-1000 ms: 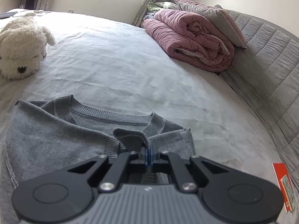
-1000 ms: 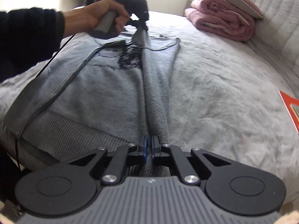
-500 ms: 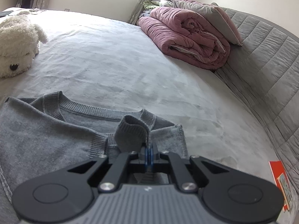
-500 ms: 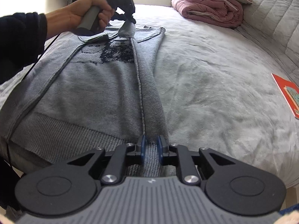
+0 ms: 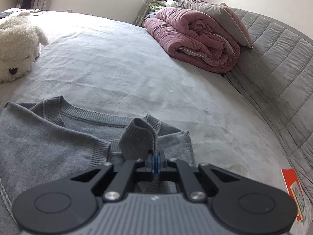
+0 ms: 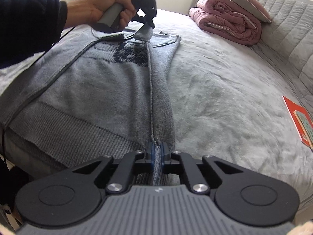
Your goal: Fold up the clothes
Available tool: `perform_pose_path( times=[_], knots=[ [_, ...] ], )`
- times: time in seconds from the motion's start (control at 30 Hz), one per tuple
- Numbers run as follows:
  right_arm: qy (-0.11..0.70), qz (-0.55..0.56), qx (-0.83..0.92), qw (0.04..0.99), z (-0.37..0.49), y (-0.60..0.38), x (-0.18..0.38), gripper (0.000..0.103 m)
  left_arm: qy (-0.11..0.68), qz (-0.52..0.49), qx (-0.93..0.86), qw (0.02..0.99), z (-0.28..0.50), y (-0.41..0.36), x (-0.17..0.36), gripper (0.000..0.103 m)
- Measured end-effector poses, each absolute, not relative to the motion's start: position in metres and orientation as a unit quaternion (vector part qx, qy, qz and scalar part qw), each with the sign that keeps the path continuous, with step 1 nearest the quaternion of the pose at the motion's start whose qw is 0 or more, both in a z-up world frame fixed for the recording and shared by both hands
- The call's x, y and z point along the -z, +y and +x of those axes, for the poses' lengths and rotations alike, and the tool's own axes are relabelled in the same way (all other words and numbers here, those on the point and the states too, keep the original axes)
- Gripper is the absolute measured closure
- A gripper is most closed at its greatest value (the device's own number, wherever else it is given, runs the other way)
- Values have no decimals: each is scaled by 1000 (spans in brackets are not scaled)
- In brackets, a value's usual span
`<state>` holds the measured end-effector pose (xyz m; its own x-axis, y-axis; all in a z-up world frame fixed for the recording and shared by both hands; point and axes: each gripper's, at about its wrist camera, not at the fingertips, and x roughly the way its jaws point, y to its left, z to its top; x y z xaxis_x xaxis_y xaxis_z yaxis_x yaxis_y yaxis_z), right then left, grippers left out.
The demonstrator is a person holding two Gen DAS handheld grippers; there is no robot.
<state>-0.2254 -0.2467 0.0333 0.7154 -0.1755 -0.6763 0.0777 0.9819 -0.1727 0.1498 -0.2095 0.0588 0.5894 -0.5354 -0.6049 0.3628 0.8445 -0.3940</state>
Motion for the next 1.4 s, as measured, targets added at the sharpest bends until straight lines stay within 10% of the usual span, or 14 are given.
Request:
perform_pose_path(
  times=[0.57, 1.4],
  knots=[
    [352, 190, -20, 916, -200, -247, -64, 98, 358, -118, 252, 891, 159, -192, -67, 100],
    [362, 145, -57, 919, -201, -216, -38, 97, 337, -65, 230, 911, 165, -160, -63, 100]
  ],
)
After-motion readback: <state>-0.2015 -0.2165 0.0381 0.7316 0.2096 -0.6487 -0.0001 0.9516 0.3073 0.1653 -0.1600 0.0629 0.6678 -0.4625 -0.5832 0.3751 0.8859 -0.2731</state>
